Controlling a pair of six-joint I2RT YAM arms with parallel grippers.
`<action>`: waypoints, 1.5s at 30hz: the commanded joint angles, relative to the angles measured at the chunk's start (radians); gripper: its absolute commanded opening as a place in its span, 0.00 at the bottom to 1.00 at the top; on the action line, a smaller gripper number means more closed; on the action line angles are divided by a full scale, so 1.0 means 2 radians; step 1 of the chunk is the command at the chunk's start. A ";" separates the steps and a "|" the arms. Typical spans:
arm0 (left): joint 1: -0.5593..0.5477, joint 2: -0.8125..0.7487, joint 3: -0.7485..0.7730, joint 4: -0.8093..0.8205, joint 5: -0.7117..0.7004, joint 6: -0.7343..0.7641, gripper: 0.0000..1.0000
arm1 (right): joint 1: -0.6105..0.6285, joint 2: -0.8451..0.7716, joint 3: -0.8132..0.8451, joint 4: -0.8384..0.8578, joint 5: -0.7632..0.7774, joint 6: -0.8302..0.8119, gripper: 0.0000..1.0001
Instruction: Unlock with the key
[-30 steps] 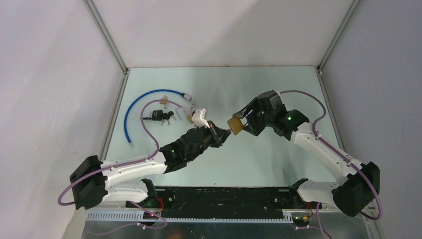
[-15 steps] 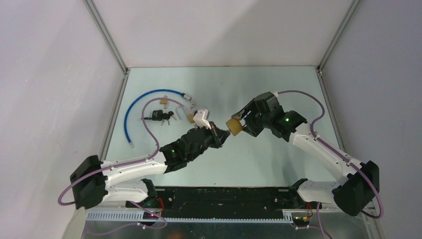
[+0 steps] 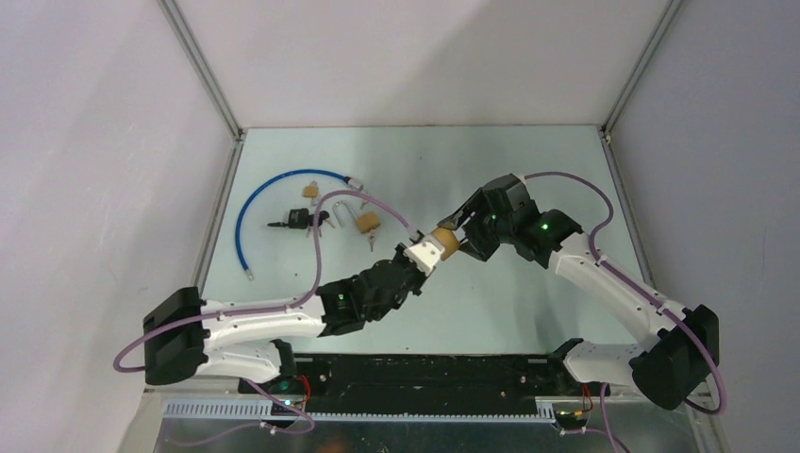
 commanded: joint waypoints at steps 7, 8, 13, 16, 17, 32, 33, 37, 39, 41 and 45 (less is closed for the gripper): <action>-0.040 -0.009 0.020 0.019 -0.041 0.118 0.22 | -0.003 -0.016 0.014 0.055 -0.074 -0.005 0.00; -0.041 -0.025 0.018 0.019 -0.038 0.106 0.31 | -0.005 -0.016 0.015 0.056 -0.074 -0.010 0.00; -0.035 -0.095 -0.007 0.014 0.001 0.013 0.69 | -0.019 -0.018 0.014 0.057 -0.074 -0.063 0.00; -0.020 -0.125 -0.018 0.006 0.038 -0.040 0.79 | -0.020 -0.018 0.014 0.057 -0.069 -0.097 0.00; -0.005 -0.137 -0.020 0.004 0.047 -0.053 0.83 | -0.021 -0.017 0.014 0.056 -0.065 -0.114 0.00; 0.141 -0.088 -0.008 0.005 0.219 -0.252 0.92 | -0.013 -0.028 0.015 0.084 -0.062 -0.222 0.00; 0.142 -0.084 -0.007 0.010 0.224 -0.257 0.91 | -0.010 -0.029 0.015 0.085 -0.062 -0.221 0.00; 0.143 -0.061 0.001 0.022 0.233 -0.268 0.88 | -0.005 -0.028 0.015 0.093 -0.063 -0.212 0.00; 0.143 -0.052 0.001 0.028 0.234 -0.273 0.85 | -0.002 -0.028 0.015 0.099 -0.069 -0.208 0.00; 0.143 -0.044 0.000 0.037 0.234 -0.278 0.83 | 0.003 -0.028 0.015 0.103 -0.072 -0.204 0.00; 0.143 -0.026 0.002 0.056 0.246 -0.289 0.75 | 0.011 -0.028 0.015 0.109 -0.075 -0.198 0.00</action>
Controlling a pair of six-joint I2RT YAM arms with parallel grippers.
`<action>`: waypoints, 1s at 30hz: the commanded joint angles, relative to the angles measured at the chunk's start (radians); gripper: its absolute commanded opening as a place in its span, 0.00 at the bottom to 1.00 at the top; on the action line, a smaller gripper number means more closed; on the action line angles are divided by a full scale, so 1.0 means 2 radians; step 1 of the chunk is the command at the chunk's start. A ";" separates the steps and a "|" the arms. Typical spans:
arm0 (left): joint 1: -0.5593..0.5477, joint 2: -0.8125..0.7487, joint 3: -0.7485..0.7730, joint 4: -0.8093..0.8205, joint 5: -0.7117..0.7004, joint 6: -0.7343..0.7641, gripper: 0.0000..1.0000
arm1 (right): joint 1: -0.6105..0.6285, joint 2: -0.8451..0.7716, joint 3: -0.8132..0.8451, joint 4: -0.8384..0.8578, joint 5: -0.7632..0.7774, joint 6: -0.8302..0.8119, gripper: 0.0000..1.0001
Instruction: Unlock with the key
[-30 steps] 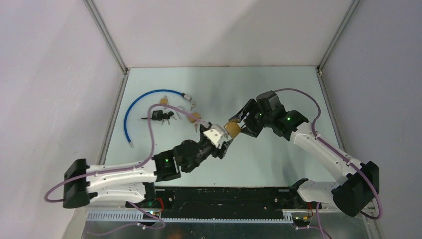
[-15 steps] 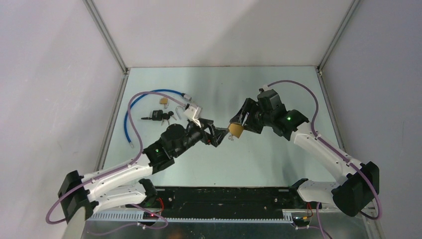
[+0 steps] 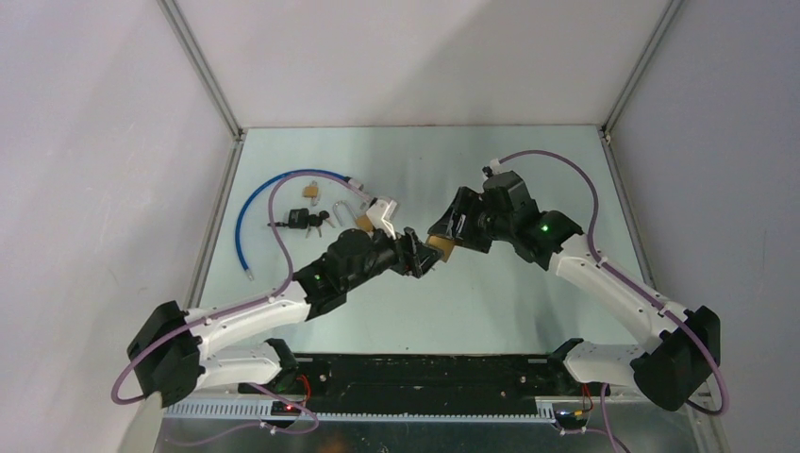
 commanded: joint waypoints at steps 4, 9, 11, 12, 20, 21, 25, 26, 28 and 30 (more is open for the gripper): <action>0.002 0.026 0.030 0.053 0.029 -0.027 0.48 | 0.011 -0.023 0.015 0.070 -0.029 0.018 0.00; 0.003 0.017 0.022 0.058 0.022 -0.018 0.03 | 0.008 -0.029 0.015 0.058 -0.016 0.019 0.18; 0.003 0.008 0.011 0.058 0.014 -0.009 0.00 | 0.004 -0.036 0.015 0.044 0.011 0.024 0.42; 0.002 0.001 0.009 0.058 0.012 -0.007 0.00 | 0.003 -0.038 0.015 0.036 0.018 0.026 0.64; -0.012 -0.006 0.016 0.019 -0.037 0.041 0.00 | 0.003 -0.048 0.032 -0.017 0.083 0.060 0.99; -0.022 -0.005 0.026 0.010 -0.055 0.049 0.00 | 0.004 -0.045 0.045 -0.026 0.098 0.065 0.99; -0.049 0.000 0.052 -0.030 -0.103 0.090 0.00 | 0.009 -0.024 0.070 -0.073 0.113 0.084 0.97; -0.052 0.001 0.057 -0.038 -0.109 0.101 0.00 | 0.009 -0.017 0.072 -0.076 0.113 0.092 0.96; -0.064 0.005 0.067 -0.049 -0.126 0.116 0.00 | 0.011 -0.006 0.073 -0.082 0.109 0.100 0.92; -0.074 0.009 0.077 -0.059 -0.142 0.130 0.00 | 0.013 0.005 0.073 -0.081 0.103 0.106 0.88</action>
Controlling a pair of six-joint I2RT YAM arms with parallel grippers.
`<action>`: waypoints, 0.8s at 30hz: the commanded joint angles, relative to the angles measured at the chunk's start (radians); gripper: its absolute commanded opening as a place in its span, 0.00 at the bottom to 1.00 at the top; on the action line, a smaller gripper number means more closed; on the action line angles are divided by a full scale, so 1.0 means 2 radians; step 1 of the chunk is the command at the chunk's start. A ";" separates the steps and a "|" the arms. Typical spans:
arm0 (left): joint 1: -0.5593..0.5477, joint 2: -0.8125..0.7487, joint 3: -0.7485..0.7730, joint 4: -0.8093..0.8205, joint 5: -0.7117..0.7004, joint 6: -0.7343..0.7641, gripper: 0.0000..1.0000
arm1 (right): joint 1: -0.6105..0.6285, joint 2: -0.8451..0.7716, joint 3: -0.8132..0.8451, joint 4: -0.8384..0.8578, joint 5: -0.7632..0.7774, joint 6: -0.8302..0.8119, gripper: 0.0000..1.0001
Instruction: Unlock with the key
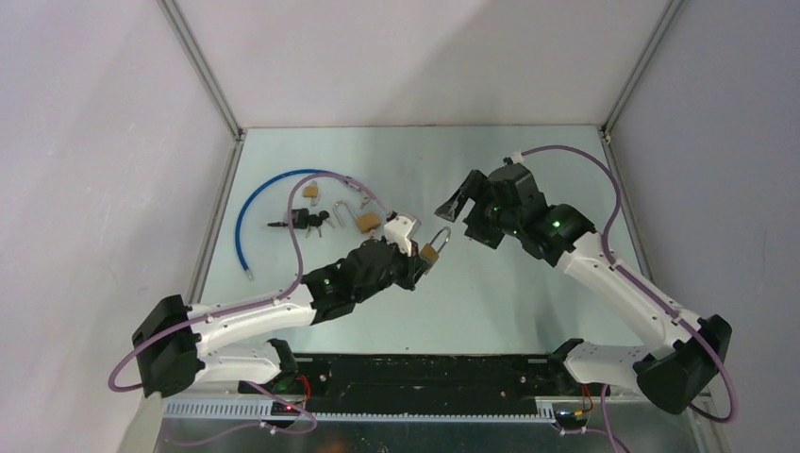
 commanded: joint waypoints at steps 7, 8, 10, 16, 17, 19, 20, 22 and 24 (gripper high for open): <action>-0.040 -0.003 0.072 0.015 -0.094 0.080 0.00 | 0.010 0.056 0.017 -0.025 -0.006 0.036 0.80; -0.041 -0.003 0.074 0.014 -0.095 0.084 0.00 | 0.010 0.058 0.017 -0.024 -0.019 0.037 0.79; -0.046 0.000 0.077 0.011 -0.100 0.090 0.00 | 0.010 0.065 0.017 -0.018 -0.030 0.039 0.74; -0.055 -0.003 0.082 0.004 -0.107 0.091 0.00 | 0.014 0.085 0.017 0.001 -0.057 0.046 0.52; -0.055 -0.004 0.082 0.003 -0.108 0.090 0.00 | 0.014 0.088 0.017 0.002 -0.059 0.046 0.50; -0.055 -0.011 0.080 0.001 -0.107 0.091 0.00 | 0.014 0.092 0.017 0.004 -0.068 0.045 0.45; -0.055 -0.016 0.079 0.000 -0.107 0.091 0.00 | 0.014 0.094 0.017 0.006 -0.070 0.045 0.40; -0.055 -0.023 0.076 -0.001 -0.105 0.091 0.00 | 0.014 0.096 0.017 0.010 -0.077 0.042 0.32; -0.055 -0.031 0.072 -0.002 -0.100 0.091 0.00 | 0.013 0.098 0.017 0.016 -0.086 0.037 0.24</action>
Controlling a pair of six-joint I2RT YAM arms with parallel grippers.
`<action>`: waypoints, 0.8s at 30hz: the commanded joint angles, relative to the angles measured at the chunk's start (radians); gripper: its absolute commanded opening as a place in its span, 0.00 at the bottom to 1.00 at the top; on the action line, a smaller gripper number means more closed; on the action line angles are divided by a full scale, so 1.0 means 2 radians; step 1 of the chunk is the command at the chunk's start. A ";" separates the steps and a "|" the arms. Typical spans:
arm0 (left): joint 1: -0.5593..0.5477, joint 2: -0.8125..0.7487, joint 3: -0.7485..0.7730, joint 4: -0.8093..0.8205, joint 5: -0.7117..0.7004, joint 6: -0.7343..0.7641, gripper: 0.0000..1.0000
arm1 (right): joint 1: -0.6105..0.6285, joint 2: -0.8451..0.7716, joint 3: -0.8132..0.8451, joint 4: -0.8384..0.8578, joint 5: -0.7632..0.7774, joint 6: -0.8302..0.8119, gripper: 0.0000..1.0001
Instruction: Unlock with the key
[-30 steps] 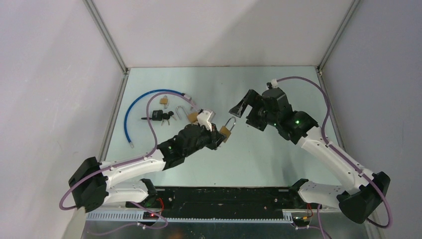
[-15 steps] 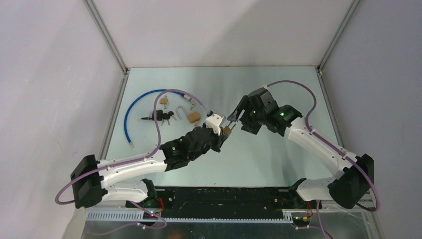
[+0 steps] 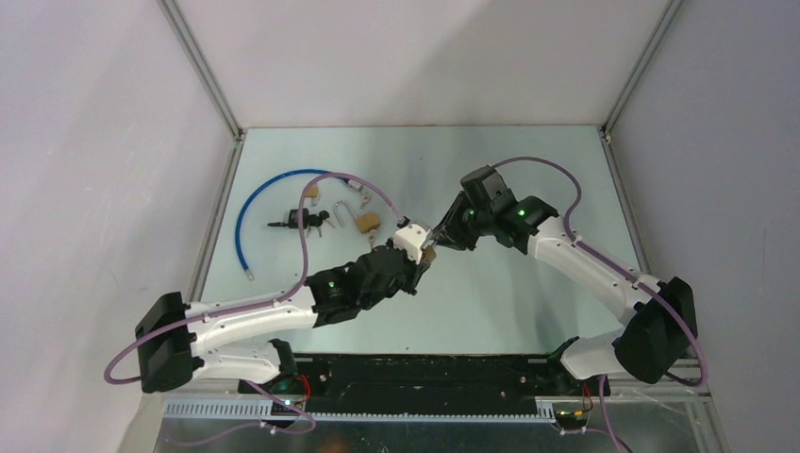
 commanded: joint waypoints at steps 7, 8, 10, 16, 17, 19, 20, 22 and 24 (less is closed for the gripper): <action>0.050 -0.098 -0.016 0.062 0.090 -0.071 0.00 | -0.004 -0.033 -0.052 0.145 -0.057 -0.043 0.00; 0.059 -0.103 -0.023 0.071 0.106 -0.098 0.00 | -0.005 -0.046 -0.078 0.191 -0.061 -0.044 0.00; 0.089 -0.120 -0.044 0.091 0.154 -0.138 0.00 | -0.006 -0.068 -0.114 0.268 -0.075 -0.052 0.00; 0.170 -0.145 -0.118 0.204 0.271 -0.287 0.00 | 0.004 -0.115 -0.193 0.467 -0.103 -0.094 0.00; 0.184 -0.145 -0.136 0.221 0.288 -0.306 0.00 | 0.006 -0.119 -0.198 0.493 -0.109 -0.097 0.00; 0.202 -0.141 -0.165 0.278 0.305 -0.356 0.00 | 0.008 -0.120 -0.216 0.531 -0.122 -0.106 0.00; 0.206 -0.139 -0.174 0.320 0.309 -0.389 0.00 | 0.008 -0.120 -0.230 0.542 -0.132 -0.108 0.00; 0.217 -0.128 -0.203 0.382 0.310 -0.435 0.00 | 0.008 -0.113 -0.241 0.574 -0.150 -0.106 0.00; 0.228 -0.118 -0.233 0.449 0.302 -0.480 0.00 | 0.009 -0.103 -0.249 0.601 -0.165 -0.102 0.00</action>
